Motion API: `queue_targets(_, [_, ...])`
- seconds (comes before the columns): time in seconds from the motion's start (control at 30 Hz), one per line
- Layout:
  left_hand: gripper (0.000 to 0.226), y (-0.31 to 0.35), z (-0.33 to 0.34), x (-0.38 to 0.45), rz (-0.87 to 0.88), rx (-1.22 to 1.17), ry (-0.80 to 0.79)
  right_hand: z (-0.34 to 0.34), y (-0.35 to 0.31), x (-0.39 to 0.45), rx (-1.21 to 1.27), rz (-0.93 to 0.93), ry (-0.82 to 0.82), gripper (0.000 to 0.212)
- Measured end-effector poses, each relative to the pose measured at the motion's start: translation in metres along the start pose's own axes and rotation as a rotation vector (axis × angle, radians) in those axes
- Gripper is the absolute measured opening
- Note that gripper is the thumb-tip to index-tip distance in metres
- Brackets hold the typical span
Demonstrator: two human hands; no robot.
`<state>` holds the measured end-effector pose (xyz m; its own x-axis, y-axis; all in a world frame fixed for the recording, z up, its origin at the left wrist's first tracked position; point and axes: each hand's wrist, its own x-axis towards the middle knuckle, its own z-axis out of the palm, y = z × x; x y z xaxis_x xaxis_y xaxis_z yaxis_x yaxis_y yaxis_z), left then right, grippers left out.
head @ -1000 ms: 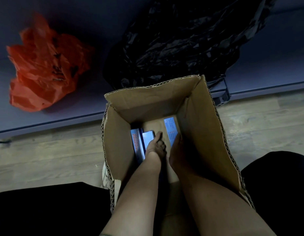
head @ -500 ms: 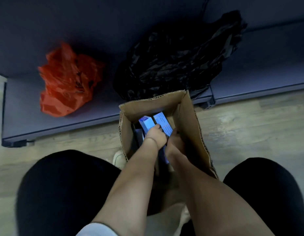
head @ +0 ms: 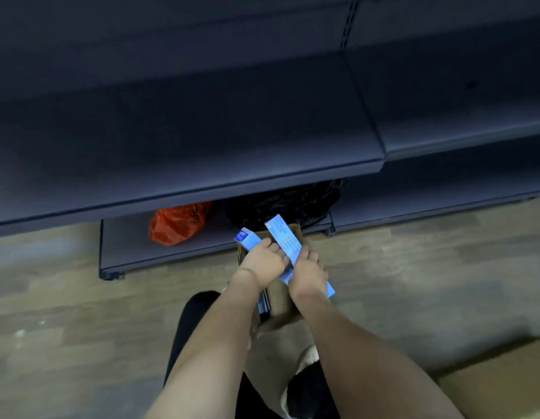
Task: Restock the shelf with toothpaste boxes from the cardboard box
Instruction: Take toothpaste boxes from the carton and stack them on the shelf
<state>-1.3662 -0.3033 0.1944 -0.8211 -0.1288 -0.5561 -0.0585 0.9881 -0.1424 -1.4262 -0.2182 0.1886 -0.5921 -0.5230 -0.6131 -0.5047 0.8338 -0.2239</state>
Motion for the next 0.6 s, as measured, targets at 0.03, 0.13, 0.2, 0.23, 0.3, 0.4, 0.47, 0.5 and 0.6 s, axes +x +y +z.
queue_targets(0.03, [0.034, -0.005, -0.017, -0.016, -0.015, 0.004, 0.022, -0.015, -0.001, -0.012, -0.009, -0.016, -0.002, 0.074])
queue_targets(0.13, [0.022, -0.016, -0.076, -0.059, -0.054, 0.039, 0.259, -0.072, -0.006, -0.049, -0.092, -0.048, 0.031, 0.078])
queue_targets(0.2, [0.031, -0.021, -0.103, -0.079, -0.122, 0.061, 0.285, -0.105, -0.005, -0.072, -0.136, -0.071, 0.064, 0.081])
queue_targets(0.23, [0.032, -0.023, -0.113, -0.089, -0.153, 0.074, 0.318, -0.123, -0.004, -0.084, -0.163, -0.091, 0.1, 0.081])
queue_targets(0.3, [0.033, -0.024, -0.139, -0.11, -0.186, 0.107, 0.395, -0.155, -0.001, -0.103, -0.21, -0.151, 0.161, 0.081])
queue_targets(0.4, [0.038, -0.026, -0.172, -0.136, -0.259, 0.126, 0.48, -0.196, 0.005, -0.127, -0.282, -0.239, 0.251, 0.082])
queue_targets(0.47, [0.042, -0.029, -0.187, -0.147, -0.288, 0.143, 0.523, -0.218, 0.008, -0.14, -0.31, -0.27, 0.32, 0.082])
queue_targets(0.5, [0.043, -0.031, -0.195, -0.151, -0.309, 0.157, 0.538, -0.229, 0.009, -0.148, -0.329, -0.273, 0.352, 0.083])
queue_targets(0.6, [0.047, -0.038, -0.22, -0.165, -0.351, 0.188, 0.584, -0.256, 0.009, -0.163, -0.36, -0.31, 0.441, 0.081])
